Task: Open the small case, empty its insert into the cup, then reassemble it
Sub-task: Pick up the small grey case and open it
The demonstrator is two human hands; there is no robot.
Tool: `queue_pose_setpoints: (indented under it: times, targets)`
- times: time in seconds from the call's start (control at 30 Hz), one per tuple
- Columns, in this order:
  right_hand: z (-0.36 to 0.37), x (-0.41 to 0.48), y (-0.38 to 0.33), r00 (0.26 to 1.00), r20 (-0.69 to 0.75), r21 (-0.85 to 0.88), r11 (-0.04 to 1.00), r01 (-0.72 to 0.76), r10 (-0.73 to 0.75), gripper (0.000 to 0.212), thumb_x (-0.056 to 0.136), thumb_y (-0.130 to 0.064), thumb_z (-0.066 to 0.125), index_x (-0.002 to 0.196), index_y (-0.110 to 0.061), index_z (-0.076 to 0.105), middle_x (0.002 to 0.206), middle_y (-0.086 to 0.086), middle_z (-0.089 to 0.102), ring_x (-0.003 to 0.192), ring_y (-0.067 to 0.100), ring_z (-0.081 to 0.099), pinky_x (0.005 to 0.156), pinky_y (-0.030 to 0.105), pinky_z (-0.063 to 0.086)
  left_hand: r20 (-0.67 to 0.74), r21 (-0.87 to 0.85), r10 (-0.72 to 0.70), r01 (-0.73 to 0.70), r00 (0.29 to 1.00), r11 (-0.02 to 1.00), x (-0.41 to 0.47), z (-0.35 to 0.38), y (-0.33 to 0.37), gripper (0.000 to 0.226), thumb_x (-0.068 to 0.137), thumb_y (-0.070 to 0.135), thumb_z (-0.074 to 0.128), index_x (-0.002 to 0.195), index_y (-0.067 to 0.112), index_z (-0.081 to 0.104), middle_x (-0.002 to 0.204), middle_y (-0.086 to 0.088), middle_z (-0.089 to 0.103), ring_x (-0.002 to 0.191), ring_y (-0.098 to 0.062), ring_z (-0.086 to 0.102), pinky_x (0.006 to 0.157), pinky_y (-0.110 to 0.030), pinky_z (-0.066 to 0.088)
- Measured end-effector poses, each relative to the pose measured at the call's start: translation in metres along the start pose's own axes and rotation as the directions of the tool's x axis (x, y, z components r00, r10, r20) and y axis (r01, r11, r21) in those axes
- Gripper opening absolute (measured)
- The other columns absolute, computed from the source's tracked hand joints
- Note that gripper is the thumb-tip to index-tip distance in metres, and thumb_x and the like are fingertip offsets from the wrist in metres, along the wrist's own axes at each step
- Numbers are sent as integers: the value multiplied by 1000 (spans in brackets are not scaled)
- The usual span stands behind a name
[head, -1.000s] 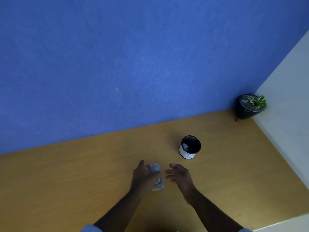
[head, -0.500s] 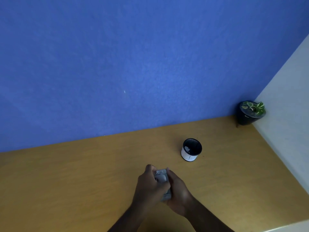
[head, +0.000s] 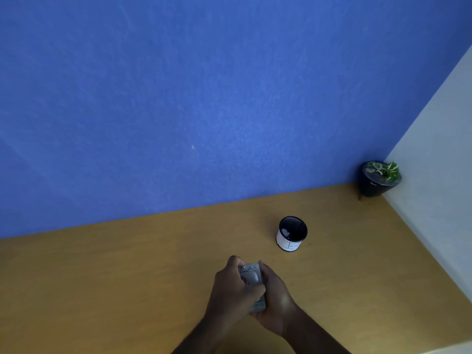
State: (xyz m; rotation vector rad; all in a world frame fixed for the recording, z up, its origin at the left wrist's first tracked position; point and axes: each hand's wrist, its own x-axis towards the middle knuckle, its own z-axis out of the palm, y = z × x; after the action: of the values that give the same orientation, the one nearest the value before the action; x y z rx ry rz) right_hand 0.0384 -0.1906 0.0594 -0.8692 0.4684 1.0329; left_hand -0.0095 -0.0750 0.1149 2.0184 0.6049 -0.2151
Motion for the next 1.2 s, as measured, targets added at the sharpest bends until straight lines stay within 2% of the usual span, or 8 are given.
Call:
queue_pose_setpoints:
  times: [0.2,0.47,0.57,0.67,0.77,0.87,1.07,1.2]
  targets:
    - [0,1,-1,1000,15,35,999,-7,6,68,108,-58,34,109,-10,81,102,15,77,87,29,76,72,39,59,-12,-53,-12,11,1000,999,0,0,-1,34,68,32,76,98,31,60,85,5,76,71,-3,74,50,-13,52]
    - [0,4,-3,1000,15,7,1000,4,-5,74,106,-61,36,133,-3,71,113,18,75,90,30,72,79,41,54,12,-192,-64,65,998,979,7,-9,-2,37,68,33,75,101,39,60,66,24,74,59,6,71,44,-10,46]
    - [-3,7,-3,1000,15,11,1000,26,-27,73,107,-60,35,135,-1,69,103,18,76,83,28,71,73,38,50,9,-253,-108,107,994,962,14,-12,-7,41,65,36,75,104,40,64,75,4,79,70,-9,78,65,-30,66]
    - [-7,9,-3,997,32,3,997,77,-77,71,109,-57,34,129,-1,72,90,18,74,69,27,69,62,35,50,16,-357,-135,132,991,925,19,-16,-14,44,65,28,76,108,32,69,79,-7,78,79,-24,81,81,-55,70]
    - [-9,9,-4,994,65,12,996,86,-87,73,108,-58,34,116,-2,80,87,18,73,65,27,65,56,33,51,51,-521,-186,185,981,833,26,-21,-22,37,76,13,75,113,17,72,87,-16,80,83,-32,82,78,-52,71]
    - [-13,10,-7,995,42,27,996,86,-87,71,107,-57,39,125,3,73,90,21,70,62,29,63,50,33,52,87,-616,-224,229,971,754,29,-28,-27,22,97,2,65,113,13,76,95,-21,83,86,-38,81,75,-50,70]
    - [-27,15,-14,995,37,70,993,94,-97,64,104,-57,48,121,-2,74,85,16,66,64,28,61,57,34,51,98,-550,-209,228,973,803,34,-38,-52,31,106,3,55,114,19,81,86,-12,83,78,-28,77,90,-65,65]
    - [-33,18,-16,995,18,88,992,94,-96,64,103,-57,49,118,-2,76,83,17,68,62,28,64,56,36,55,60,-451,-256,255,965,855,45,-39,-69,45,102,-8,49,107,27,76,86,-7,81,72,-21,78,87,-62,68]
